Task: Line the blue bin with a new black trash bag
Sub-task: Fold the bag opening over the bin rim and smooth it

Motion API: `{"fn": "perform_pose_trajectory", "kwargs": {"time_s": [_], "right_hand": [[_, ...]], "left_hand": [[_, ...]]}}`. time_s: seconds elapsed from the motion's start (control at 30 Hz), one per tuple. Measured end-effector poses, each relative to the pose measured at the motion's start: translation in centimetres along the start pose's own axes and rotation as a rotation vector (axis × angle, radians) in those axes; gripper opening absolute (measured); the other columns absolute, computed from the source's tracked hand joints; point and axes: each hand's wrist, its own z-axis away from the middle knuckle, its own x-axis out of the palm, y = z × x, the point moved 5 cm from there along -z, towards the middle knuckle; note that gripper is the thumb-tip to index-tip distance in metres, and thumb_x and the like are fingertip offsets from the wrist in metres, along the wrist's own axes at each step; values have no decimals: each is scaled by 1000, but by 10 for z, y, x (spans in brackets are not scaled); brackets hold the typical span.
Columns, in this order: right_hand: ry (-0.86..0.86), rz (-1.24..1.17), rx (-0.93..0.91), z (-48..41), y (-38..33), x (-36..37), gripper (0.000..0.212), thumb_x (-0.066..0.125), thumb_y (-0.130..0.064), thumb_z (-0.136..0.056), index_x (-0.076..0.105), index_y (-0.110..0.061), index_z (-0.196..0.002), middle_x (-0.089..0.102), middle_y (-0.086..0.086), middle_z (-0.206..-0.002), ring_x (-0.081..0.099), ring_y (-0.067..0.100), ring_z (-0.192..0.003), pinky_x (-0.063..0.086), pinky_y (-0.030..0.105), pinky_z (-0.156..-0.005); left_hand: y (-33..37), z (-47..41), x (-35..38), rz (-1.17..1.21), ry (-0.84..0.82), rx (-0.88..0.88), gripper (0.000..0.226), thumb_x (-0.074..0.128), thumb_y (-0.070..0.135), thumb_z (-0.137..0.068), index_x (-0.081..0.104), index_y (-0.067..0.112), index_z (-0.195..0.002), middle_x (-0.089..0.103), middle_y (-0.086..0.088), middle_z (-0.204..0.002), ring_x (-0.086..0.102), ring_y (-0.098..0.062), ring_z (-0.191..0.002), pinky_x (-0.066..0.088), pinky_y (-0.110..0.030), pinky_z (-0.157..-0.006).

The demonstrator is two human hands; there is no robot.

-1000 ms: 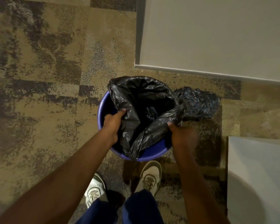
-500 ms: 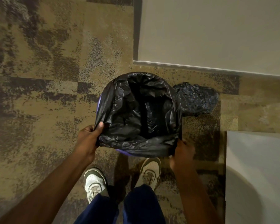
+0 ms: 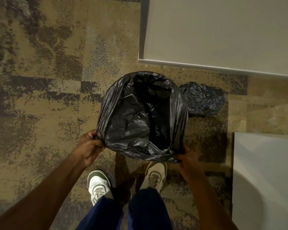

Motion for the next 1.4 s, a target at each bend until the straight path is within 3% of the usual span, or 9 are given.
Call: {"fn": "perform_pose_trajectory", "kwargs": {"time_s": [0.13, 0.37, 0.5, 0.63, 0.77, 0.93, 1.1, 1.23, 1.4], "right_hand": [[60, 233, 9, -6, 3, -1, 24, 47, 10, -87, 63, -8, -87, 65, 1, -74, 64, 6, -63, 51, 11, -54], [27, 304, -45, -11, 11, 0, 32, 50, 13, -84, 64, -14, -73, 68, -3, -58, 62, 7, -57, 49, 13, -51], [-15, 432, 7, -16, 27, 8, 22, 49, 8, -88, 67, -5, -87, 59, 4, -82, 64, -2, -70, 52, 15, -66], [-88, 855, 40, -11, 63, -6, 28, 51, -16, -95, 62, -7, -119, 56, 11, -118, 57, 22, -108, 43, 20, -89], [-118, 393, 135, -4, 74, 6, 31, 76, -28, -70, 70, -13, -97, 74, 9, -98, 71, 21, -94, 56, 23, -74], [-47, 410, 167, -15, 75, 13, 9, 72, -7, -78, 64, -7, -83, 68, 19, -87, 65, 33, -80, 51, 44, -78], [245, 516, 107, -24, 64, 18, 16, 65, -8, -84, 65, -6, -99, 67, 12, -93, 64, 24, -85, 53, 37, -80], [319, 432, 53, -24, 39, 11, 22, 56, -5, -86, 59, -2, -108, 62, 5, -92, 61, 23, -85, 55, 42, -82], [624, 109, -11, -2, -16, -16, 20, 49, 7, -86, 60, 2, -102, 62, 22, -100, 59, 25, -76, 51, 33, -70]], "left_hand": [[-1, -10, -2, -25, 30, -6, 45, 32, -31, -59, 53, 5, -77, 67, -10, -71, 63, -24, -69, 57, -28, -58], [-8, -22, 9, -119, 9, -18, 53, 35, -31, -59, 62, 4, -87, 74, -7, -77, 70, -23, -74, 60, -30, -60], [-16, -25, 4, -158, 18, -74, 44, 40, -24, -78, 65, 11, -84, 75, -1, -71, 69, -15, -62, 57, -28, -52], [-27, -24, -2, -82, 79, -111, 33, 36, -4, -97, 59, 14, -80, 72, -2, -65, 64, -15, -53, 55, -28, -47], [-33, -23, 2, 58, 136, -124, 33, 34, 2, -99, 56, 15, -78, 72, -3, -67, 63, -18, -59, 54, -26, -49], [-38, -18, 7, -32, 82, -100, 35, 35, -7, -92, 62, 3, -112, 71, -17, -104, 67, -31, -87, 54, -46, -79], [-27, -13, -2, -326, 237, 112, 29, 44, -9, -92, 70, 2, -96, 72, -16, -82, 67, -32, -67, 59, -37, -57], [-11, -23, 9, -428, 328, 167, 32, 43, -8, -93, 70, 9, -97, 67, -18, -91, 58, -30, -78, 55, -56, -73], [51, -26, 16, -285, 452, 268, 25, 41, -7, -90, 56, 5, -106, 59, -10, -94, 54, -25, -83, 46, -36, -65]]}}
